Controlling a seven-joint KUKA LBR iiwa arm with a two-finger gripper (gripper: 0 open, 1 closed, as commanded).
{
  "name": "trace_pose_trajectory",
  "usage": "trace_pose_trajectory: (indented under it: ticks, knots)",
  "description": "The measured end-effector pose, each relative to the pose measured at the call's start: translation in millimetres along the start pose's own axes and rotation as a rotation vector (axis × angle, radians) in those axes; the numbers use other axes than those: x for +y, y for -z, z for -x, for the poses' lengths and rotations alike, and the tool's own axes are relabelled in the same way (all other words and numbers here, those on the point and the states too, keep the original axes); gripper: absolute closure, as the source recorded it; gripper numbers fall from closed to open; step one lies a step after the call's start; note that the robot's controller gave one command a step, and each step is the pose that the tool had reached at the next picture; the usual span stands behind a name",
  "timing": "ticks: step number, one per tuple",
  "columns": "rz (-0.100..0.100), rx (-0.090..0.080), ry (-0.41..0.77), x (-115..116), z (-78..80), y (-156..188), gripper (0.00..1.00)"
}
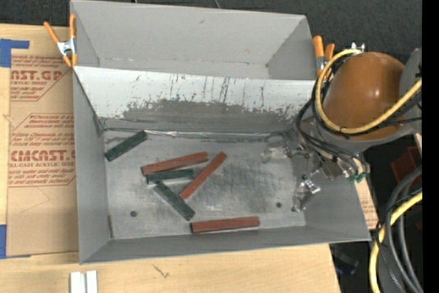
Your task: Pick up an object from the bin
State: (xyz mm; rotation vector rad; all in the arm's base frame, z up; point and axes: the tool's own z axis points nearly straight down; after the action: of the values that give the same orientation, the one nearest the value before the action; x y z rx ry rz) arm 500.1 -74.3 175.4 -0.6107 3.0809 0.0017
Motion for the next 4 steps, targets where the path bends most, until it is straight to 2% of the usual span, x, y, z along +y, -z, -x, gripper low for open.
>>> trace_pose_trajectory:
  ticks: [1,2,3,4]
  knots:
    - [0.000,0.000,0.000,0,0.1,0,0.00]
    - [0.001,0.006,0.039,34,-4.8,-104,1.00]
    - [-0.006,-0.018,0.039,33,1.4,-103,0.00]
    - [-0.006,-0.018,0.039,34,1.3,-103,0.00]
